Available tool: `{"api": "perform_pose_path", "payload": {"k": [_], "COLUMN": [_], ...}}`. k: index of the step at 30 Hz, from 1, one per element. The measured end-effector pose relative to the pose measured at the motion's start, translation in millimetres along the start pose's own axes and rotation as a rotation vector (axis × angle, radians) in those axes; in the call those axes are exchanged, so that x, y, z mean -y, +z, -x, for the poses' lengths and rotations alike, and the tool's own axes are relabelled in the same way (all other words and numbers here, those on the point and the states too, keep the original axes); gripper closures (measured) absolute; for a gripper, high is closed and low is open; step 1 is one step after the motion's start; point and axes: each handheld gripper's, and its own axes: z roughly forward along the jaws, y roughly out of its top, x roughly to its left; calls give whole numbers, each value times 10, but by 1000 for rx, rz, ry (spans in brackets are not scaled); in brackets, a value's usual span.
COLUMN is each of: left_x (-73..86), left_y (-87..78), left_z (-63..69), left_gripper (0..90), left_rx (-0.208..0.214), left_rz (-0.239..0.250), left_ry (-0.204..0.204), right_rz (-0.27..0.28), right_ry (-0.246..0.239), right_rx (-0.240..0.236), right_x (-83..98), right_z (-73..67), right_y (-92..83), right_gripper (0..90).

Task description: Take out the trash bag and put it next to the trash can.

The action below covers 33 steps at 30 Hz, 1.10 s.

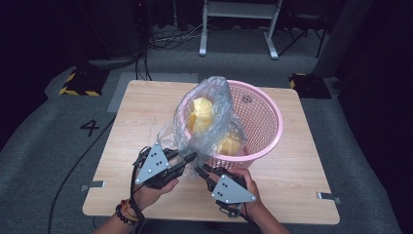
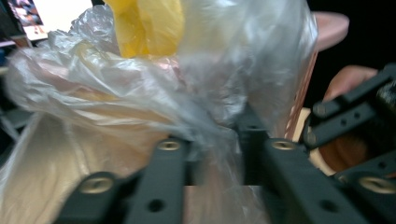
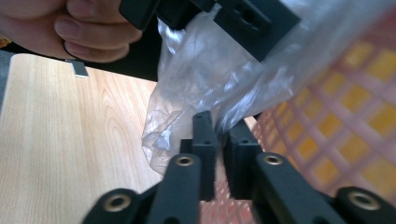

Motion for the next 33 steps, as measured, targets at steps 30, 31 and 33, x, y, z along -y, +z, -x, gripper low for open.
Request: {"api": "perform_pose_path", "payload": {"k": [30, 31, 33], "left_x": [150, 151, 156], "left_y": [-437, -446, -465], "left_z": [-463, -476, -501], "left_gripper": [896, 896, 896], "left_rx": [-219, -231, -263], "left_rz": [335, 341, 348], "left_ry": [-27, -31, -24], "right_rz": [-81, -88, -114], "right_ry": [276, 284, 303], "right_rx": [-122, -118, -99], "right_x": [872, 913, 1010], "right_z": [98, 119, 165], "right_y": [-481, -528, -613], "right_gripper": [385, 381, 366]}}
